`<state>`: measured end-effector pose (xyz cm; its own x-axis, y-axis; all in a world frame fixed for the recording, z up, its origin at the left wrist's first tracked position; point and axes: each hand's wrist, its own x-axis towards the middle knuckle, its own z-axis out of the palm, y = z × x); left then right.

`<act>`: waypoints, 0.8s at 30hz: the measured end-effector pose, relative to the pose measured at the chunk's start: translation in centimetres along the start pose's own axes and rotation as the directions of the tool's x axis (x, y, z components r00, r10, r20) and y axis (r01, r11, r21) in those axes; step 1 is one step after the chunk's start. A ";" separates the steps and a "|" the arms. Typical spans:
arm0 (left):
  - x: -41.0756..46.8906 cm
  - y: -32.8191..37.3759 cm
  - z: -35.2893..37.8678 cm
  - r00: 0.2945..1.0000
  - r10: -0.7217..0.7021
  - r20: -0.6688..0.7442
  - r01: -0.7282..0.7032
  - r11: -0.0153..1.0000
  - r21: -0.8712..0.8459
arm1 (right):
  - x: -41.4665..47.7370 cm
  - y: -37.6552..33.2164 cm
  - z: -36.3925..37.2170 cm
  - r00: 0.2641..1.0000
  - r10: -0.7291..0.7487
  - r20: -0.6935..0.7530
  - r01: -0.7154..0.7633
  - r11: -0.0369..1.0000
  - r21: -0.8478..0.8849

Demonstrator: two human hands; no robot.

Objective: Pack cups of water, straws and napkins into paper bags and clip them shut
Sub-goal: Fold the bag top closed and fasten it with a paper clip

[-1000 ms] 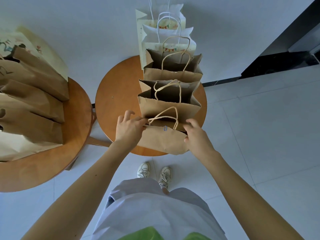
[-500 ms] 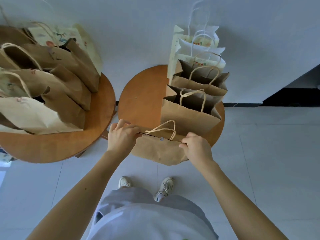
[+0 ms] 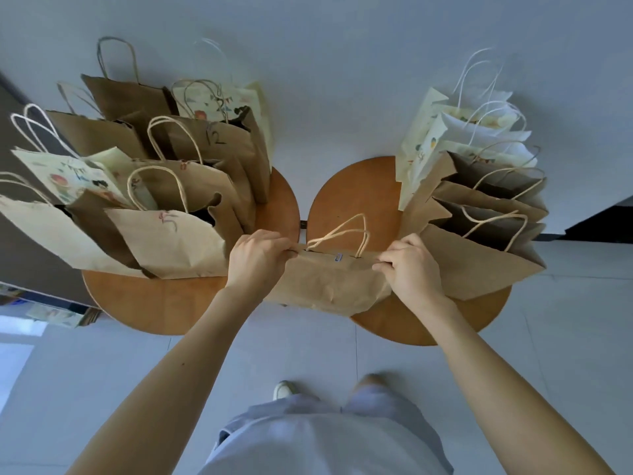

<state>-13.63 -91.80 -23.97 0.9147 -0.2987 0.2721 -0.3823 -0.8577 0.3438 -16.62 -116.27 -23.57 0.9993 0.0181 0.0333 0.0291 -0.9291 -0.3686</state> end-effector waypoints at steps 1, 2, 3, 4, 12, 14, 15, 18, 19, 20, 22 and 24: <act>0.3 -0.1 -0.1 1.000 0.003 0.000 -0.003 1.000 -0.006 | 0.3 -0.1 -0.1 1.000 0.000 -0.004 0.000 1.000 0.002; 0.7 -0.4 -0.3 1.000 0.013 0.010 -0.013 1.000 -0.015 | 0.7 -0.3 0.1 1.000 0.008 -0.017 -0.008 1.000 0.010; 1.3 -0.7 -0.4 1.000 0.019 0.021 -0.018 0.999 -0.030 | 1.2 -0.4 0.1 0.999 0.017 -0.027 -0.016 1.000 0.015; 2.0 -1.0 -0.3 1.000 0.021 0.023 -0.020 0.999 -0.035 | 1.9 -0.5 0.0 0.999 0.015 -0.037 -0.015 1.000 0.012; 8.9 -1.5 1.9 1.000 -0.031 0.002 0.031 0.998 -0.062 | 9.1 1.9 -1.3 0.999 -0.029 -0.032 0.027 0.998 -0.064; 11.2 -1.5 2.5 0.999 -0.043 -0.010 0.043 0.996 -0.075 | 11.5 2.8 -2.1 1.000 -0.024 0.000 0.024 0.995 -0.097; 12.4 -1.6 2.8 0.999 -0.042 -0.018 0.041 0.996 -0.080 | 12.7 3.3 -2.5 1.000 -0.015 0.016 0.017 0.993 -0.115; 15.9 -1.9 3.9 0.998 -0.050 -0.025 0.048 0.994 -0.101 | 16.2 4.7 -2.9 0.998 0.040 0.040 -0.034 0.991 -0.130; 17.1 -1.9 4.2 0.998 -0.062 -0.021 0.059 0.992 -0.114 | 17.4 5.3 -2.9 0.997 0.068 0.040 -0.062 0.989 -0.136; 18.3 -1.9 4.5 0.997 -0.073 -0.019 0.071 0.990 -0.124 | 18.6 5.7 -3.0 0.995 0.096 0.036 -0.090 0.985 -0.144; 20.8 -2.0 5.2 0.996 -0.080 -0.026 0.076 0.989 -0.130 | 21.0 6.4 -3.2 0.988 0.153 0.023 -0.148 0.977 -0.154; 23.6 -2.5 6.0 0.996 -0.089 -0.029 0.085 0.988 -0.130 | 23.8 6.8 -3.4 0.976 0.218 0.004 -0.216 0.970 -0.114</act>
<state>9.69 -99.23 -23.82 0.9410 -0.2089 0.2663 -0.3173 -0.8184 0.4791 7.24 -123.46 -22.15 0.9817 -0.1833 -0.0516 -0.1904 -0.9471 -0.2585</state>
